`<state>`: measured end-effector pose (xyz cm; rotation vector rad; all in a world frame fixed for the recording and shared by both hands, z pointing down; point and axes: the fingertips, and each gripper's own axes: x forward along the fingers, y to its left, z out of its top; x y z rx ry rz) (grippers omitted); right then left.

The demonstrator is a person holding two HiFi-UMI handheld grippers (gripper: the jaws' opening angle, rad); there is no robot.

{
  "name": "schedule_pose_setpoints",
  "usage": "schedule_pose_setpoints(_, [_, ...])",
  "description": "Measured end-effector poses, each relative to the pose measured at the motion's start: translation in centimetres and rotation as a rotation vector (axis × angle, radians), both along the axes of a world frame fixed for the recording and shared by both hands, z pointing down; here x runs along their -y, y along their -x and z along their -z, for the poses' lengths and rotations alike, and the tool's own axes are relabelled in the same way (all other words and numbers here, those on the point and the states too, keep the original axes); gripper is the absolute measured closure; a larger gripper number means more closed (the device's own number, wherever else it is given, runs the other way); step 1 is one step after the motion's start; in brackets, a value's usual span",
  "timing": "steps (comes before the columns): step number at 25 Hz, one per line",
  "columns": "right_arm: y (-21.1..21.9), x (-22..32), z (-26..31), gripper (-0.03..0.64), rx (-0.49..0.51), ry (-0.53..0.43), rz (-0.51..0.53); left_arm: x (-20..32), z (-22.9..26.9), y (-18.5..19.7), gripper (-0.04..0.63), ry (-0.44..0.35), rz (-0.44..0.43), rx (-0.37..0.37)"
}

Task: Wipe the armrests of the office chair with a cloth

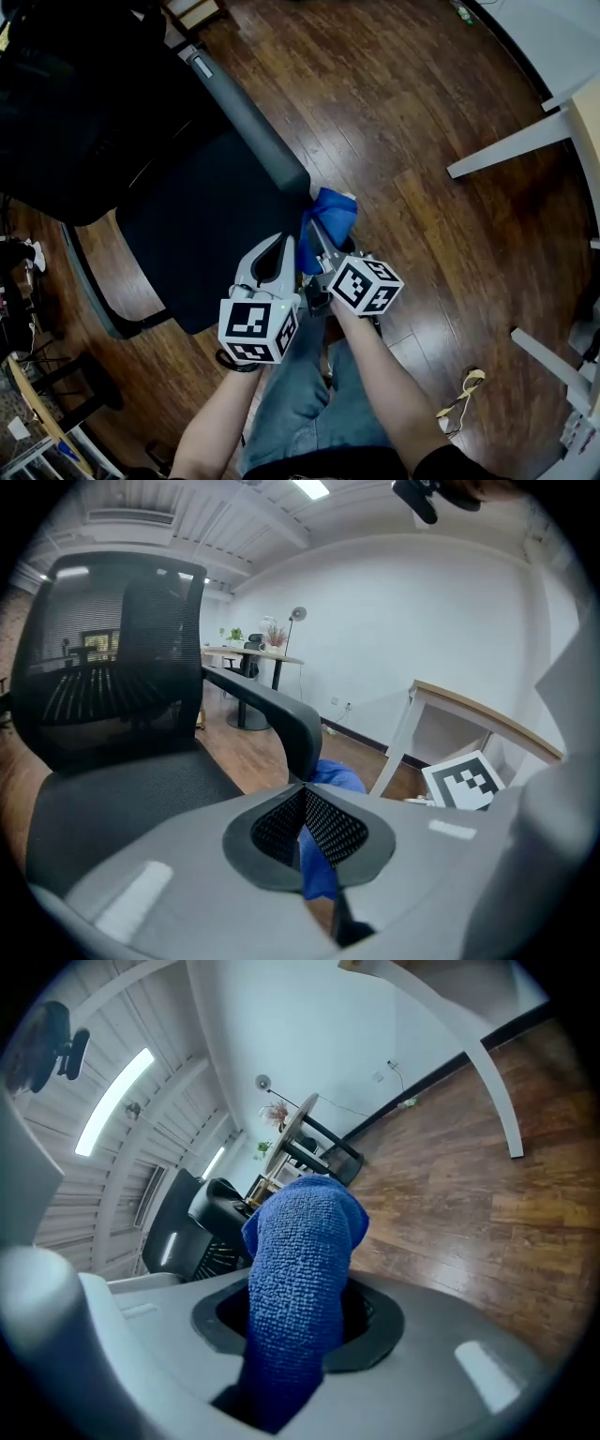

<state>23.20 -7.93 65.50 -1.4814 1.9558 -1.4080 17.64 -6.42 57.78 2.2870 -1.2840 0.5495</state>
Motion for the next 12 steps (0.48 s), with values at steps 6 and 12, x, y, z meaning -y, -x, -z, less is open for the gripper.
schedule_pose_setpoints(6, [0.0,-0.4,-1.6,0.477,-0.024,0.016,0.033,-0.1,-1.4,-1.6,0.591,0.007,-0.033,0.011])
schedule_pose_setpoints(12, [-2.3,0.6,4.0,0.477,-0.155,-0.095,0.123,0.4,1.2,-2.9,0.591,0.008,-0.062,0.002])
